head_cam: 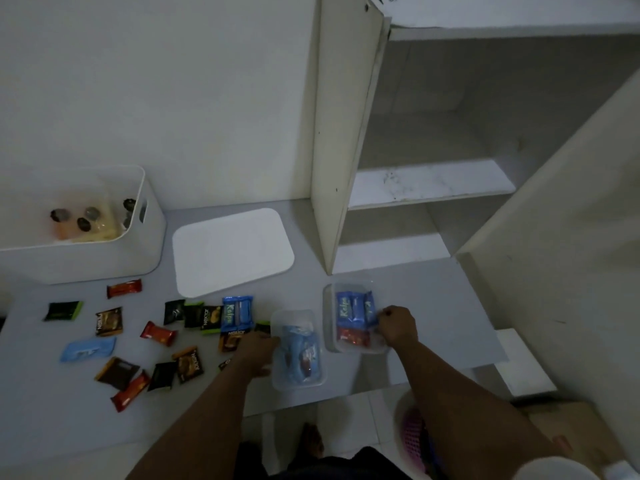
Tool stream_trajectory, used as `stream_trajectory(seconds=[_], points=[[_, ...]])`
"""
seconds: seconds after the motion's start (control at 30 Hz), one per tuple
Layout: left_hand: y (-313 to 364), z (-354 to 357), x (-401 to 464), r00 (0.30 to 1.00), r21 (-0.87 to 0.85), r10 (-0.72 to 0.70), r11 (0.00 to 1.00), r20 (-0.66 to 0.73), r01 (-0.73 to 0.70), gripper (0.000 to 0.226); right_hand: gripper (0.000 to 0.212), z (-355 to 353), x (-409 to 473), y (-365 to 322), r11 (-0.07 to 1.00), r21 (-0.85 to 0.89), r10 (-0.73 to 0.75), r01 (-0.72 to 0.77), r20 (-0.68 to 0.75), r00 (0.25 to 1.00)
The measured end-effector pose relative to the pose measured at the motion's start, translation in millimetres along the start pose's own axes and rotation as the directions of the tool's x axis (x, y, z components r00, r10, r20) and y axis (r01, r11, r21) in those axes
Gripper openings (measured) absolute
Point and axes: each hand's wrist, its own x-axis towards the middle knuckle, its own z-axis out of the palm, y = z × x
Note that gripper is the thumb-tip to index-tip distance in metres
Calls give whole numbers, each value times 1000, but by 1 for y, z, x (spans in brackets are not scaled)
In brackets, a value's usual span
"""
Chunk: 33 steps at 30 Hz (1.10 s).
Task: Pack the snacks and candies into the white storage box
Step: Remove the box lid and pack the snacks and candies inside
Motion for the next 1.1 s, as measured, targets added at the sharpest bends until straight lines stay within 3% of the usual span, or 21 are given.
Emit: stream_trajectory(seconds=[0.13, 0.3, 0.47, 0.53, 0.63, 0.73, 0.8, 0.93, 1.03, 1.1], points=[[2, 9, -5, 998, -106, -38, 993, 50, 43, 16, 21, 4, -1, -12, 995, 96, -50, 38, 124, 991], [8, 18, -9, 999, -289, -29, 957, 45, 41, 37, 15, 34, -30, -26, 990, 65, -137, 125, 245, 960], [-2, 20, -2, 998, -180, 2, 984, 55, 8, 41, 16, 57, -51, -24, 985, 44, -173, 168, 335, 926], [-4, 20, -2, 999, -181, 6, 984, 53, 3, 37, 28, 63, -53, -24, 976, 42, -216, 216, 359, 908], [-5, 18, -2, 995, -175, -4, 984, 96, 21, 28, 64, 70, -55, -27, 979, 69, -203, 191, 396, 896], [-5, 15, -3, 991, -173, -7, 984, 131, 30, 20, 76, 71, -54, -32, 989, 43, -145, 139, 373, 917], [-5, 13, -4, 989, -143, 10, 990, 148, 11, 20, 74, 64, -55, -36, 995, 51, -102, 89, 398, 912], [-10, 9, 1, 985, -59, 98, 994, 145, -90, 32, 48, 51, -61, -41, 969, 232, -38, -91, 497, 867], [0, 0, 3, 973, 25, 195, 980, 127, -199, 43, 32, 41, -68, -55, 940, 323, -50, -112, 453, 890], [14, -19, 3, 972, -19, 216, 976, 89, -216, 62, 30, 42, -67, -77, 933, 357, -102, -50, 394, 913]])
